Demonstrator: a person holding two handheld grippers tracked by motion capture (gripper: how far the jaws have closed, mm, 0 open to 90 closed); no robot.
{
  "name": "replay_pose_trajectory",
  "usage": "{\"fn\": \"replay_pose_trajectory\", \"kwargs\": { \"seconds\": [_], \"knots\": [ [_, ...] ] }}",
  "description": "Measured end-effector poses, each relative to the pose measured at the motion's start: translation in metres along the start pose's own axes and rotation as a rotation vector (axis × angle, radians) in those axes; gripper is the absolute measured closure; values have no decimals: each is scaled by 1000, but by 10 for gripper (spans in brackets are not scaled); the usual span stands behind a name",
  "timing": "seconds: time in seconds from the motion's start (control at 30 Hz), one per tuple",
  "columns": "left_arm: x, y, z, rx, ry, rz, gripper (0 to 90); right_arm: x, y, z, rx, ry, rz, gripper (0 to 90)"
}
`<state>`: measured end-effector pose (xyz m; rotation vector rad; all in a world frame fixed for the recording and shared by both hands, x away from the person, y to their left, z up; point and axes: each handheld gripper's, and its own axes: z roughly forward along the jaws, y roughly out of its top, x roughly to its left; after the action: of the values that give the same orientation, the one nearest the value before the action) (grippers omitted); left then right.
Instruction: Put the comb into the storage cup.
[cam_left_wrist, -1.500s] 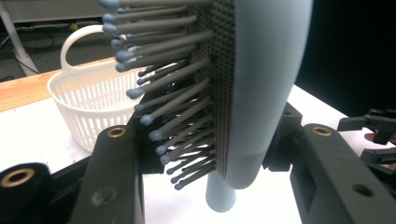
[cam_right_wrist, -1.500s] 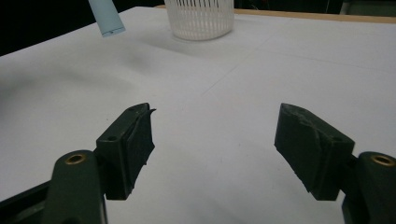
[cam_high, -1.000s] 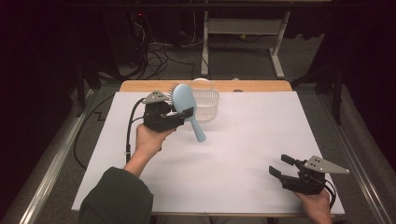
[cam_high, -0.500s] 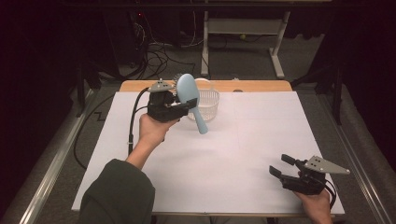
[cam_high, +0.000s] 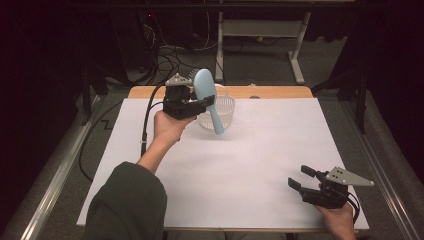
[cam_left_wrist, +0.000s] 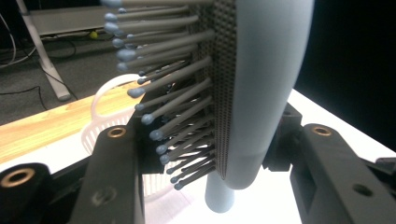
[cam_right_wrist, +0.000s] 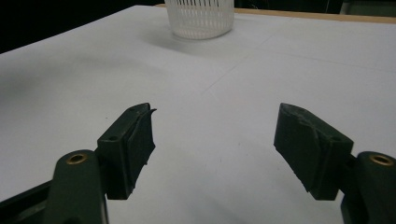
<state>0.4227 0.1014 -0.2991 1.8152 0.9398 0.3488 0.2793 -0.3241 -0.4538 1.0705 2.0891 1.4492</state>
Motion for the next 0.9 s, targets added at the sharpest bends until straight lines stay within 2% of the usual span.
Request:
{"fn": "replay_pose_trajectory", "kwargs": {
  "seconds": [0.17,0.9],
  "knots": [
    [4,4,4,-9,1,-18,509,0,0,0,-3,2,0,284],
    [11,27,23,-3,57,-21,508,0,0,0,-3,5,-1,284]
  ]
}}
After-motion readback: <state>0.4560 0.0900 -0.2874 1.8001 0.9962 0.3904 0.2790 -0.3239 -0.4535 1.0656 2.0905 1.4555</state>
